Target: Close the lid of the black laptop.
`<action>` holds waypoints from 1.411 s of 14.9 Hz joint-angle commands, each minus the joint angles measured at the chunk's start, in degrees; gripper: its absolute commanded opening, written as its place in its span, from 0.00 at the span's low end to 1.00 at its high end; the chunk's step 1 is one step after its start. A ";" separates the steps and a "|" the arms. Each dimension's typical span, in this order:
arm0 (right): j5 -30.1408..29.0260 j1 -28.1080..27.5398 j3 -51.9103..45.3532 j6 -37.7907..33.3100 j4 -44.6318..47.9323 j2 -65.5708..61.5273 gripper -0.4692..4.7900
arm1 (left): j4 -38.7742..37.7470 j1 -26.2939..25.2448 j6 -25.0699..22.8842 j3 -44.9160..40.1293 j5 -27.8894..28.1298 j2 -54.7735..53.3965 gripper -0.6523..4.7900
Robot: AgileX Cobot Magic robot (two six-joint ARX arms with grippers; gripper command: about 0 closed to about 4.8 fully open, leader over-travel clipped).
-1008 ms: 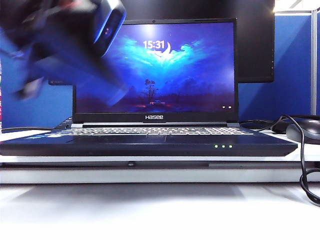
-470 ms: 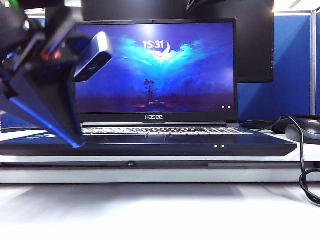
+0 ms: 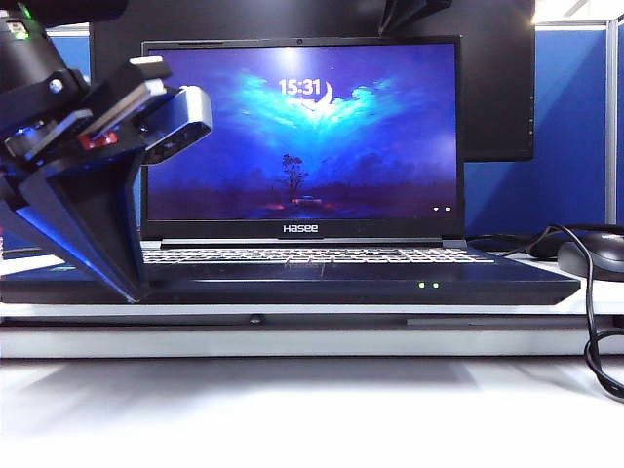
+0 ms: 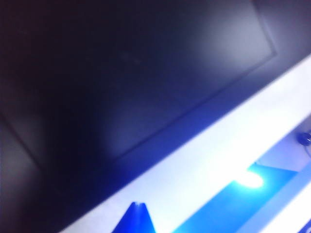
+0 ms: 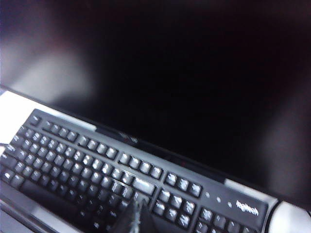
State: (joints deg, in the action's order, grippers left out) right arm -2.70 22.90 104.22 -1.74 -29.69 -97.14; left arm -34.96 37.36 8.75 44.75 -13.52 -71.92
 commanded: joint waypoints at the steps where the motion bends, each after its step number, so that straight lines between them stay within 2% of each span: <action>1: 0.24 0.11 0.22 2.03 -2.08 0.09 0.08 | 2.36 0.00 -0.26 0.11 0.92 -0.37 0.11; 4: 0.22 0.11 0.22 2.43 -3.28 0.09 0.08 | 3.34 0.00 -0.42 0.11 3.67 -1.42 0.11; 11: 0.07 0.11 0.22 2.47 -7.65 0.09 0.08 | 6.51 0.00 -0.42 0.11 4.74 -1.53 0.11; 16: -0.02 0.42 0.24 3.74 -14.14 0.11 0.08 | 7.39 0.00 -0.44 0.11 4.74 -1.53 0.11; 19: -3.34 0.77 0.24 4.68 -19.76 0.11 0.08 | 7.41 0.00 -0.44 0.11 4.74 -1.53 0.11; 21: -3.48 1.44 0.26 5.44 -22.56 0.15 0.08 | 7.54 -0.02 -0.44 0.11 4.74 -1.53 0.11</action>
State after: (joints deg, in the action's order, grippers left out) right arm -4.78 23.84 105.71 2.96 -41.36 -95.85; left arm -31.59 37.52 8.58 44.64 -10.46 -73.60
